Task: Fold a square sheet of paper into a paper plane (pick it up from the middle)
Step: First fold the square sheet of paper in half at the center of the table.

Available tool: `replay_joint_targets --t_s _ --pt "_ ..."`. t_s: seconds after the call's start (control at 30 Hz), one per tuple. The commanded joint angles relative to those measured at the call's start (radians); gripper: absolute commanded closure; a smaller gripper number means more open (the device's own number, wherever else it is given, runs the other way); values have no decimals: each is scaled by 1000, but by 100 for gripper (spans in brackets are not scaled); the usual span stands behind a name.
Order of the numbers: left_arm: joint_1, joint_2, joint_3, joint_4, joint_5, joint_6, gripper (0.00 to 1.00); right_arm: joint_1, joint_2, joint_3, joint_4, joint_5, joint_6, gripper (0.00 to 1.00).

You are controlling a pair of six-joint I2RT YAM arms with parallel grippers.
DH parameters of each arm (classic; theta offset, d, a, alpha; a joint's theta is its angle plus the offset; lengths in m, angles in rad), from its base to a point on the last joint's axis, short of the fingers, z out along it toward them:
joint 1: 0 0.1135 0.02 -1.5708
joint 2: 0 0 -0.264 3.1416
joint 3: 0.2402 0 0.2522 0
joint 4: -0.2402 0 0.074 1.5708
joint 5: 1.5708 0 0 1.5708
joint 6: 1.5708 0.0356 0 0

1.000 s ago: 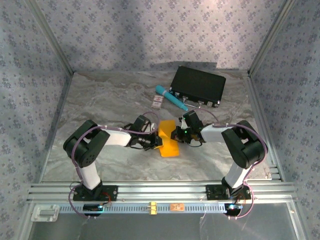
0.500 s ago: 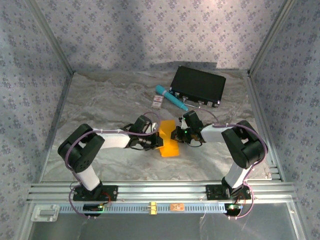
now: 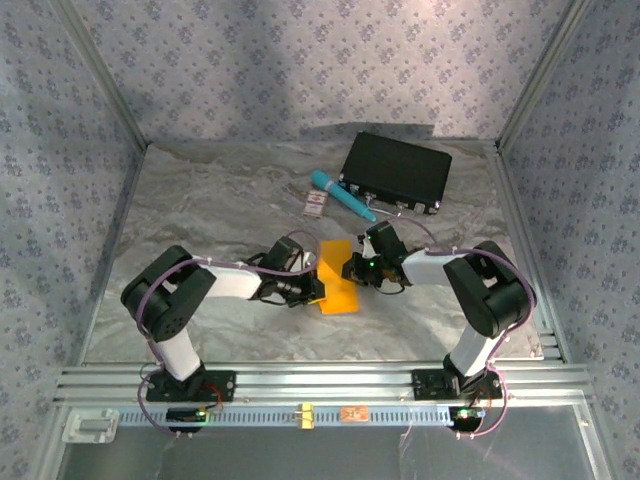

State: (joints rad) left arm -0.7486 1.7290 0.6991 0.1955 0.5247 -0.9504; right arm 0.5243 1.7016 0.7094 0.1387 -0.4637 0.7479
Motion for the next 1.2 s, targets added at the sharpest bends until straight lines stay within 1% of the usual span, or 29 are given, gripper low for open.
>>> replay_joint_targets --t_s 0.0,0.17,0.37,0.47,0.67,0.83,0.97,1.1,1.17 --pt "-4 11 -29 -79 -43 47 100 2 18 -41 -115 75 6 100" --pt "-9 -41 -25 -104 -54 59 100 0 16 -42 -114 76 6 100" --pt "-11 -96 7 -67 -21 12 100 -1 15 -43 -116 80 8 100" --pt "-12 -98 6 -36 -12 -11 100 0 16 -46 -112 80 11 100" --pt "-23 -57 4 19 30 -29 100 -1 16 -50 -105 77 10 100" --pt "-25 -19 -19 -4 18 -18 100 -2 13 -54 -105 77 9 100" --pt "-28 4 -44 -10 41 -4 100 -3 16 -57 -103 75 8 100" --pt "-37 -20 -56 -98 4 45 100 -4 16 -64 -97 79 13 100" --pt "-43 -29 -58 -116 -2 60 100 -6 18 -65 -94 77 13 100"
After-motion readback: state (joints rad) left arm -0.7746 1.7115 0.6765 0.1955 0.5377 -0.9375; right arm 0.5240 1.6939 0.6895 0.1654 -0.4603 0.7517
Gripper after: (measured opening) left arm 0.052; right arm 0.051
